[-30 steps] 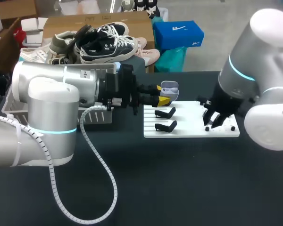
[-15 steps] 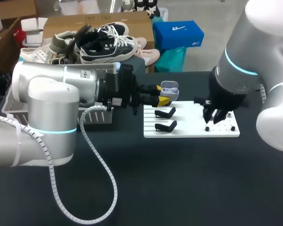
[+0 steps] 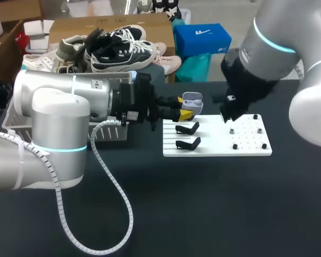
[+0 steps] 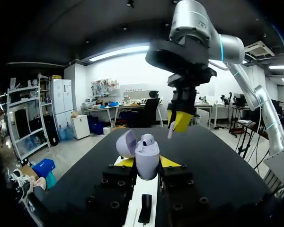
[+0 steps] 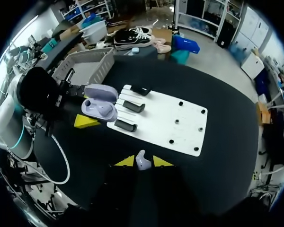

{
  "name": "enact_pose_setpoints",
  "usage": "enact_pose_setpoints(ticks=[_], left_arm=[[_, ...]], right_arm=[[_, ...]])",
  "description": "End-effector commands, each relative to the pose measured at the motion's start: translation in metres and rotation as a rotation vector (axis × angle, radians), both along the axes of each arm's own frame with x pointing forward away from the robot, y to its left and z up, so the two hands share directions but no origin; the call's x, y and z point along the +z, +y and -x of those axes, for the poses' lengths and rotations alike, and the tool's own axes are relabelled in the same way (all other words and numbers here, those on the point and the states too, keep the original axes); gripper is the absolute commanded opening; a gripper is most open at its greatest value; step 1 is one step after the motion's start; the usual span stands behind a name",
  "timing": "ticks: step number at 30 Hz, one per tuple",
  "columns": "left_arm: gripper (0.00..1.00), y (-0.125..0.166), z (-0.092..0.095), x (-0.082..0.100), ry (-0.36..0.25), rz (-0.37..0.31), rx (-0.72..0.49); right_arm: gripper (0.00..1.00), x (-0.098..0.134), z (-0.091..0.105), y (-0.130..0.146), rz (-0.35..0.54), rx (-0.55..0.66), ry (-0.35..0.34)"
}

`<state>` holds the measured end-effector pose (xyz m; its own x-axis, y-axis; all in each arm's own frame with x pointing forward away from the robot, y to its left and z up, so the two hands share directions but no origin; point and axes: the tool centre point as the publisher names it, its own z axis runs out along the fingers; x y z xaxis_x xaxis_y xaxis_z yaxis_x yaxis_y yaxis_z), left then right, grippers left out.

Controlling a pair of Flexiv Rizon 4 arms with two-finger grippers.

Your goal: Pick up each earbud case from the left stands, insert the matching earbuds, close the lid, and place the case in the box.

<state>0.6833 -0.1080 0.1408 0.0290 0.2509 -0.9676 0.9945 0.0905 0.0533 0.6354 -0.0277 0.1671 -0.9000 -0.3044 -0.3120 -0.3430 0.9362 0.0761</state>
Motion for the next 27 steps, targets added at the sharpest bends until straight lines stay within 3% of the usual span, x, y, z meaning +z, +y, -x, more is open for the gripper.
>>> enact_pose_setpoints(ticks=[1,13,27], left_arm=[[0.00,0.000,0.000,-0.001,-0.001,0.003,0.001],[0.00,0.000,0.000,-0.001,-0.001,0.003,0.001],[0.00,0.000,0.000,-0.001,-0.001,0.003,0.001]], right_arm=[[0.00,0.021,-0.006,0.009,0.033,0.073,0.016],[0.00,0.040,-0.023,0.043,0.060,0.200,-0.006],[0.00,0.040,-0.031,0.067,0.050,0.313,-0.017]])
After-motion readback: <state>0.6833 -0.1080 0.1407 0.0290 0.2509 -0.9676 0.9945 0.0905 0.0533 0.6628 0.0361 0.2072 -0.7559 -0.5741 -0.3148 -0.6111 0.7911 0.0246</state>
